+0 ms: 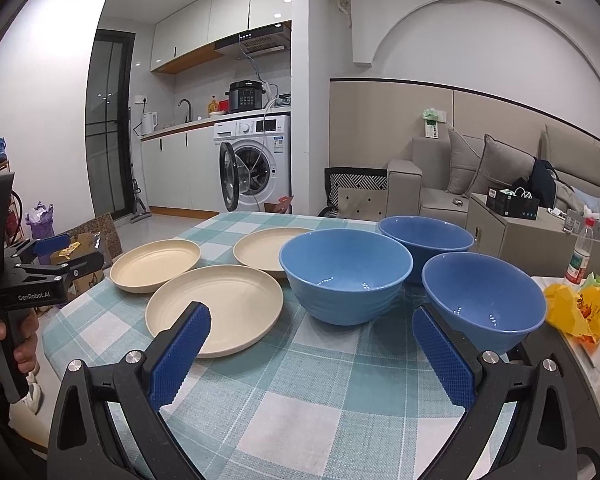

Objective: Organize plates and bowls

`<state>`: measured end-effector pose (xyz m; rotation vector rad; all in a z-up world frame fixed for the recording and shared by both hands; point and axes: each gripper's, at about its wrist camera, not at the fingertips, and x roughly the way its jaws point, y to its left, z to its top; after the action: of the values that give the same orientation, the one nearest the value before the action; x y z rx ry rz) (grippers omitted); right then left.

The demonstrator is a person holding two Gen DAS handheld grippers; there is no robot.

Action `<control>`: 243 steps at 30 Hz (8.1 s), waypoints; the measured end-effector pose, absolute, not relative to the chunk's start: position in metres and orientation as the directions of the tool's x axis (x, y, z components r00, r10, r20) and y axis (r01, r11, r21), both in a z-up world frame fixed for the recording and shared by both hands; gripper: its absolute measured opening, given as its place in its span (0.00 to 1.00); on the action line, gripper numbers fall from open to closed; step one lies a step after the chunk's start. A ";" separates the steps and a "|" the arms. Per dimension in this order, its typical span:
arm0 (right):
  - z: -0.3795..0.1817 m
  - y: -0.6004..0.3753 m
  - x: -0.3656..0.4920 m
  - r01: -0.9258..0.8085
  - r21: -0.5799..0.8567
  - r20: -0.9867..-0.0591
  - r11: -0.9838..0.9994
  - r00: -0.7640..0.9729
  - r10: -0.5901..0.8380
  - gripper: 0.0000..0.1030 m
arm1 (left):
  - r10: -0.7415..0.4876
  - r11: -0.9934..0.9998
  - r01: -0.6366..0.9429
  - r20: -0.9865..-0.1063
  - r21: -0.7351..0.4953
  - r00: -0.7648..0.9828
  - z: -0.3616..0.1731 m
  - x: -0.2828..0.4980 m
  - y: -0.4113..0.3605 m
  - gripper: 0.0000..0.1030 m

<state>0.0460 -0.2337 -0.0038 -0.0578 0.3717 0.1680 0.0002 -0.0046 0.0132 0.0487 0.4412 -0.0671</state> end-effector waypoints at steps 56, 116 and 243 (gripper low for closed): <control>0.092 -0.225 0.168 -0.204 -0.016 -0.448 0.979 0.877 0.175 1.00 | -0.076 0.990 0.115 -0.391 0.078 0.917 0.071 0.088 -0.013 1.00; 0.085 -0.224 0.441 -0.183 -0.015 -0.725 0.983 0.679 0.116 1.00 | -0.089 0.990 0.139 -0.613 0.035 0.785 0.047 0.301 -0.009 1.00; 0.005 -0.173 0.486 -0.330 -0.011 -0.938 0.944 0.331 0.104 0.18 | -0.132 0.964 0.262 -0.792 0.037 0.596 -0.003 0.314 -0.031 0.15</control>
<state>0.4862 -0.1733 0.0048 -0.2142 1.2023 0.2866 0.3137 -0.0308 -0.0025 0.1549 0.9041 -0.2294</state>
